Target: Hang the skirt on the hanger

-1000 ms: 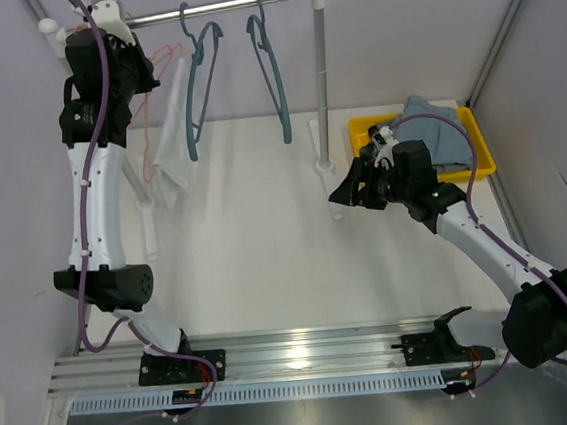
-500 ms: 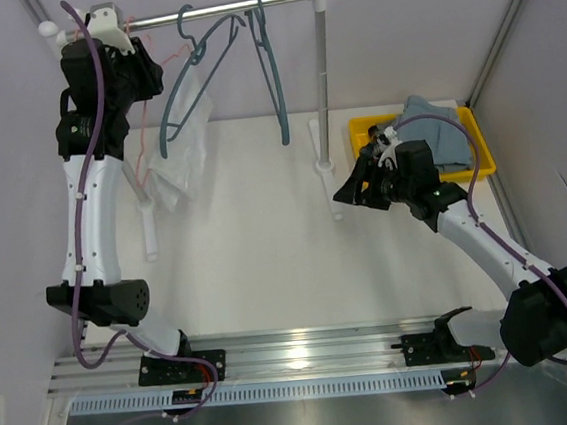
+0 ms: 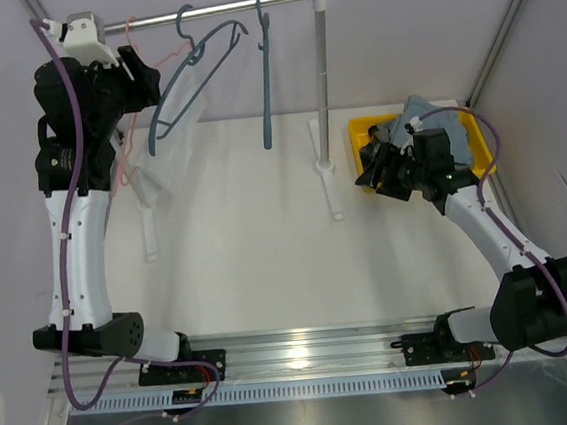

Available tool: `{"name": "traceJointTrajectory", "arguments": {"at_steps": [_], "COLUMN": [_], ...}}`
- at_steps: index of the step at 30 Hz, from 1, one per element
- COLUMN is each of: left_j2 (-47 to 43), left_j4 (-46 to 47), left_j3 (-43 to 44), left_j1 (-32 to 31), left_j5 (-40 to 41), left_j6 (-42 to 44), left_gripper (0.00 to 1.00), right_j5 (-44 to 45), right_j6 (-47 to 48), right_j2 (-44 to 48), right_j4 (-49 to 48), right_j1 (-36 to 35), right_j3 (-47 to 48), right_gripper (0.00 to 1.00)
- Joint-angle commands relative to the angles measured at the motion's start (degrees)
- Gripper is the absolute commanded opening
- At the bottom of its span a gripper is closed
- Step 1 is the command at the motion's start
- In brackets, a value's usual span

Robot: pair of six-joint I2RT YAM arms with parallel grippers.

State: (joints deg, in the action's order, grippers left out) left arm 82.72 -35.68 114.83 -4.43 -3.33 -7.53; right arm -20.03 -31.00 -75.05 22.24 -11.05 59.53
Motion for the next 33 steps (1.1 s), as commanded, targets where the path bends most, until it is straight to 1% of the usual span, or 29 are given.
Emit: {"name": "traceJointTrajectory", "arguments": {"at_steps": [1,3,4,5,8,9,12,13,14,15,16,19,20,22,23,26,27,28,30,31,33], "left_j2": [-4.2,-5.3,-6.2,-6.8,-9.6,-10.2,-12.0,-12.4,-13.2,-13.6,-14.3,-16.6,-17.2,-18.0,-18.2,-19.7,-20.6,-21.1,-22.0,-22.5,-22.6], "left_j4": [2.3,2.8,3.0,3.2,4.7,5.5,7.1,7.6,8.5,9.2,10.3,12.7,12.7,12.9,12.8,13.3,13.5,14.2,14.9,14.9,14.2], "left_j3": [-1.5,-2.1,-2.2,-2.6,-5.4,-6.0,-7.7,-8.1,-9.3,-10.0,-11.9,-13.8,-13.9,-13.9,-13.8,-13.9,-14.3,-14.9,-15.9,-16.0,-15.8], "left_j1": [0.4,0.4,0.4,0.4,0.4,0.4,0.4,0.4,0.3,0.3,0.3,0.1,0.0,-0.6,-0.8,-1.7,-2.2,-3.3,-4.5,-5.8,-6.6], "left_j5": [-1.6,-2.1,-2.2,-2.6,-3.2,-3.8,-5.2,-7.1,-8.1,-9.0,-10.4,-13.1,-13.4,-15.0,-15.5,-16.3,-16.5,-16.8,-17.6,-17.3,-17.4], "left_j6": [-0.2,-0.4,-0.6,-0.6,-1.2,-1.3,-2.5,-3.4,-4.1,-4.5,-5.6,-6.8,-6.8,-6.5,-6.4,-6.6,-7.1,-7.4,-7.9,-7.6,-7.1], "left_gripper": [0.65,0.66,0.66,0.66,0.68,0.69,0.70,0.70,0.70,0.70,0.70,0.71,0.71,0.71,0.71,0.71,0.71,0.71,0.71,0.72,0.72], "right_j5": [1.9,2.9,3.7,4.3,6.2,6.7,12.0,13.3,16.2,17.1,17.9,20.7,22.3,24.8,25.2,27.2,27.8,28.2,29.2,29.9,32.0], "right_j6": [-1.0,-1.2,-1.3,-1.8,-3.4,-3.6,-3.5,-2.8,-1.7,-1.0,-0.6,2.3,3.3,5.9,6.5,7.4,7.3,7.6,8.1,8.4,9.9], "right_j2": [-2.5,-4.0,-5.9,-6.9,-11.4,-12.7,-18.3,-20.3,-24.8,-27.1,-29.3,-38.6,-42.9,-46.1,-47.3,-52.3,-53.8,-56.9,-59.8,-62.0,-63.5], "right_j4": [1.2,1.9,2.6,3.0,4.3,4.7,6.4,7.6,9.0,11.0,11.6,14.9,16.9,17.7,17.5,18.6,19.3,19.9,21.7,22.2,22.8], "right_j1": [3.9,5.3,6.1,8.0,10.7,14.0,16.8,17.1,17.2,17.1,17.0,16.0,15.5,14.7,14.7,14.3,14.1,14.0,13.5,13.2,12.4], "right_j3": [6.0,8.4,11.0,12.4,18.2,19.5,26.0,28.3,34.1,36.9,41.8,49.8,55.3,59.5,62.7,67.9,72.2,74.3,80.2,81.6,83.4], "right_gripper": [0.72,0.72,0.73,0.73,0.73,0.73,0.73,0.73,0.72,0.72,0.72,0.71,0.71,0.71,0.72,0.73,0.73,0.73,0.73,0.73,0.73]}}
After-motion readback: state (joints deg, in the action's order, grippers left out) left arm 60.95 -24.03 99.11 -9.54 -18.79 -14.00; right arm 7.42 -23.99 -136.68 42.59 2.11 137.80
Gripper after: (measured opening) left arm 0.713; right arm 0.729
